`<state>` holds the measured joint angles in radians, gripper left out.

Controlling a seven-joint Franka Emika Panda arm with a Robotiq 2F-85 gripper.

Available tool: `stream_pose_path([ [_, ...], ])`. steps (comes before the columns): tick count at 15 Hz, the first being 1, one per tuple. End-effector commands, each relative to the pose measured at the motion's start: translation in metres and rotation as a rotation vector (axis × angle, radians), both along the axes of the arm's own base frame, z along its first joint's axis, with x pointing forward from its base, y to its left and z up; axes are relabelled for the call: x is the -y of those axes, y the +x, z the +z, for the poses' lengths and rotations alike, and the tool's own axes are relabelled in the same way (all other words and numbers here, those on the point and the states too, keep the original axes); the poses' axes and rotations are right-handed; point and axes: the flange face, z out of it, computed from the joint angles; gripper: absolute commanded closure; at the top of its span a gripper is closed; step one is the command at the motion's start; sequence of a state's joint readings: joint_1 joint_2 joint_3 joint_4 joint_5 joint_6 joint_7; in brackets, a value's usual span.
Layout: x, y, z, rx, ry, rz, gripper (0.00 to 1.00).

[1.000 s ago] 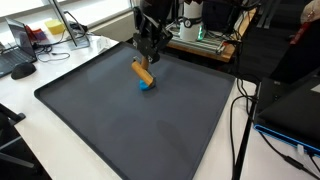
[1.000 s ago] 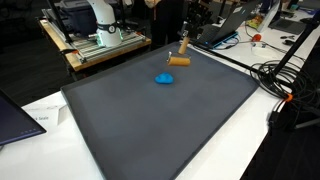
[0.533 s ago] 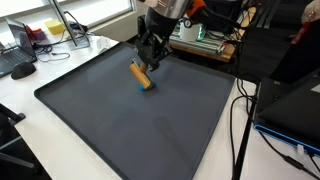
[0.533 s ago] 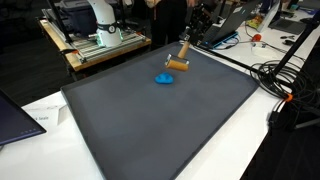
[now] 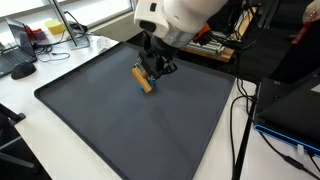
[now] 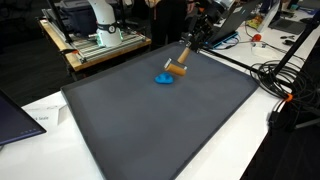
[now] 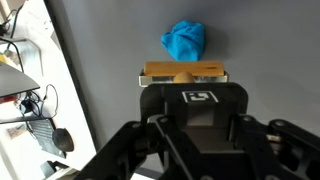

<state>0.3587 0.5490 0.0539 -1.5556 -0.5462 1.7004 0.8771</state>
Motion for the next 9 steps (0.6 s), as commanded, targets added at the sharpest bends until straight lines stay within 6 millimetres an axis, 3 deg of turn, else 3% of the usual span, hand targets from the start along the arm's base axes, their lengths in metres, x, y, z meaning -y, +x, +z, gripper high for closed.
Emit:
stream_pose_path([
  [1, -0.012, 0.013, -0.012, -0.018, -0.088, -0.005, 0.78],
  [4, -0.016, 0.020, -0.018, -0.043, -0.095, -0.005, 0.78],
  [9, -0.002, 0.043, -0.001, -0.076, 0.011, 0.012, 0.78],
])
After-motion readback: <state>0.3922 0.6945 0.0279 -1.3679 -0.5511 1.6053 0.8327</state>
